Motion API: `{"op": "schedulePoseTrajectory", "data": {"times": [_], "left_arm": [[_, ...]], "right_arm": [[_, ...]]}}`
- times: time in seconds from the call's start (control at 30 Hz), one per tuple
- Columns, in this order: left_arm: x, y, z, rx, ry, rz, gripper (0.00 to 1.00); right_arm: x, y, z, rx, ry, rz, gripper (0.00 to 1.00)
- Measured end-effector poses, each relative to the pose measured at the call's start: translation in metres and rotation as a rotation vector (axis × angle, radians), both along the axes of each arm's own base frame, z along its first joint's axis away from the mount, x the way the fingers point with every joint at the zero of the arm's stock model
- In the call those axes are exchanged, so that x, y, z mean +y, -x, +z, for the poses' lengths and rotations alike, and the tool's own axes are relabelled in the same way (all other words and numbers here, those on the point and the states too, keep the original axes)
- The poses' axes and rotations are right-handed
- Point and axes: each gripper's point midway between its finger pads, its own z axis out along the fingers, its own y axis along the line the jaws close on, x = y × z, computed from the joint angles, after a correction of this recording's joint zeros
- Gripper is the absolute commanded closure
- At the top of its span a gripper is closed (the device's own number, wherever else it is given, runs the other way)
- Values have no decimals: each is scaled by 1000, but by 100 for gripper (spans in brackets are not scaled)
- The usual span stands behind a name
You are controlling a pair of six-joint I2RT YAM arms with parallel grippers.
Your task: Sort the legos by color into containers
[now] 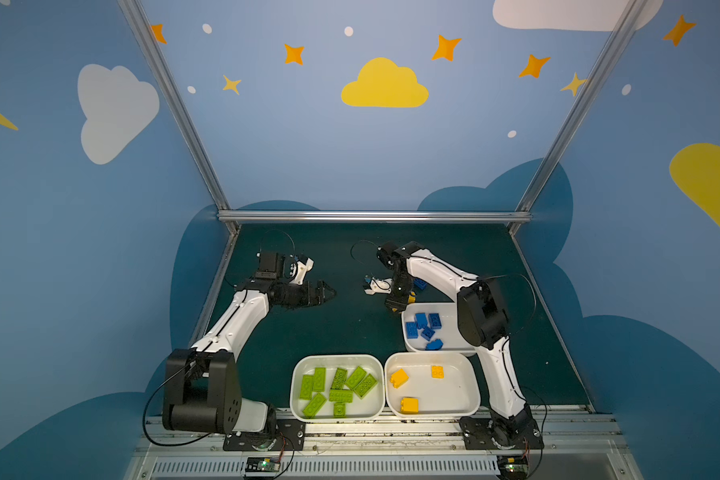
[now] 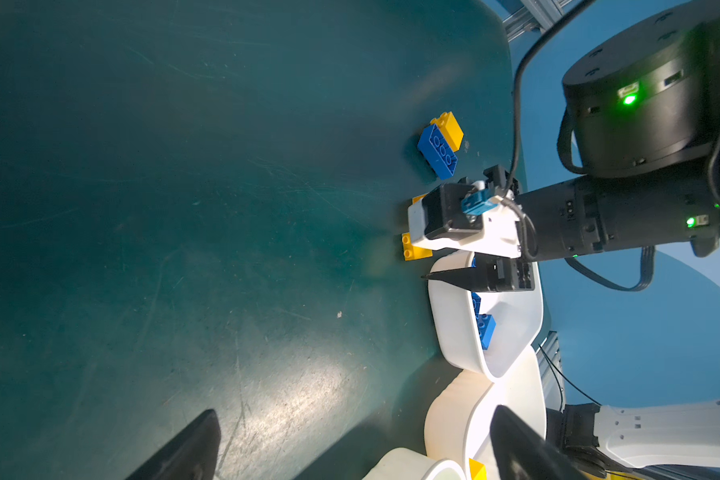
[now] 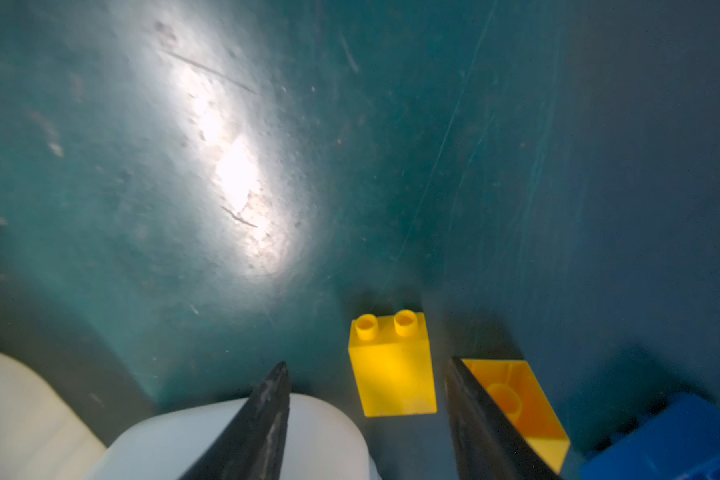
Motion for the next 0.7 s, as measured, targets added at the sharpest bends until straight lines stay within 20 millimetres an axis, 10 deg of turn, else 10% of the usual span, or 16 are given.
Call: {"op": "schedulePoseTrajectory", "data": {"times": [0.7], "left_arm": [[3,3,-21,38,7,-6,0]], "right_arm": [[-7,-24,-18,-133,164,8,44]]}}
